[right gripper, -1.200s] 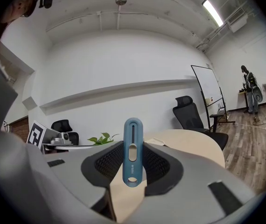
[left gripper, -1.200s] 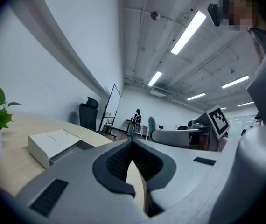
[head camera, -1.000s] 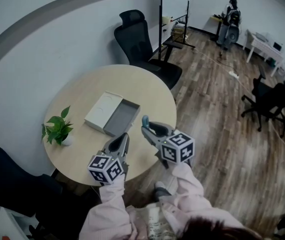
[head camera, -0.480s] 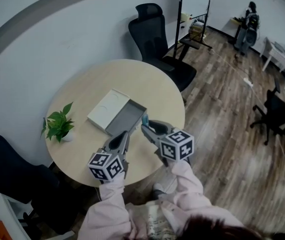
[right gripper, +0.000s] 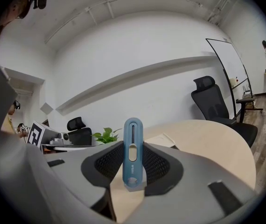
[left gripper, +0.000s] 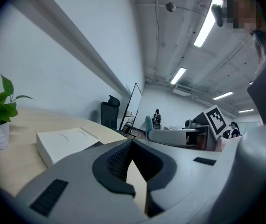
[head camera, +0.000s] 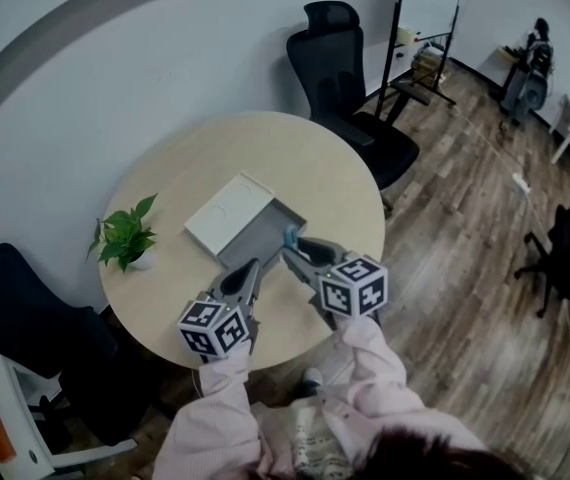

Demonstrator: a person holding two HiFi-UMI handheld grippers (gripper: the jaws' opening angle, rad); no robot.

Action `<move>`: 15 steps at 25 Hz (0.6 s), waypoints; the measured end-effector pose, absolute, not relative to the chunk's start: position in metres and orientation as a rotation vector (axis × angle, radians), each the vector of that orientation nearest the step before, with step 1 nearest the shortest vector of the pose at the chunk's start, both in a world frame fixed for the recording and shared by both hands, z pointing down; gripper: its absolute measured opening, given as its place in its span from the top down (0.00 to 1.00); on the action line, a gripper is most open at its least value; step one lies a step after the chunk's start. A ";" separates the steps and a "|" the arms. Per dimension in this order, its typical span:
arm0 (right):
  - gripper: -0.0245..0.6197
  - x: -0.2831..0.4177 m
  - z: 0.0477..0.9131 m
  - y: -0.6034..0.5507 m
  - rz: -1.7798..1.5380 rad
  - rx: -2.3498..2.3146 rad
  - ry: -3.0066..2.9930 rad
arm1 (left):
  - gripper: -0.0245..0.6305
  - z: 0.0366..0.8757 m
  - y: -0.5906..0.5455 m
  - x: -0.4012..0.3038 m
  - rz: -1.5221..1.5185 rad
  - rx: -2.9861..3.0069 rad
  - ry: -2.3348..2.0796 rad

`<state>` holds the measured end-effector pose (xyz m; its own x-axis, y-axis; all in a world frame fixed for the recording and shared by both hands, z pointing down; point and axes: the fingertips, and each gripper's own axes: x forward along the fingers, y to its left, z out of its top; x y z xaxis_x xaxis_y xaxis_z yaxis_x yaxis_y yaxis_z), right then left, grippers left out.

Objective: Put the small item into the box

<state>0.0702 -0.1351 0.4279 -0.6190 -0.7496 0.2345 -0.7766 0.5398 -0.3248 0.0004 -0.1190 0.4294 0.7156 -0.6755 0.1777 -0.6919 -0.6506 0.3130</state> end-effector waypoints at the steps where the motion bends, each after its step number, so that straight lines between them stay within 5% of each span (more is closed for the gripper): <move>1: 0.75 0.069 0.429 -0.137 0.620 1.322 -2.701 | 0.95 0.430 -0.121 0.000 0.061 2.557 -1.073; 15: 0.75 0.050 0.430 -0.156 0.594 1.146 -2.736 | 0.95 0.441 -0.128 -0.011 0.011 2.475 -1.177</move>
<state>0.0497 -0.1557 0.4305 -0.7072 -0.6601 0.2531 -0.7057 0.6370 -0.3102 -0.0114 -0.1276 0.4407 0.6456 -0.7435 0.1744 -0.7465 -0.5663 0.3492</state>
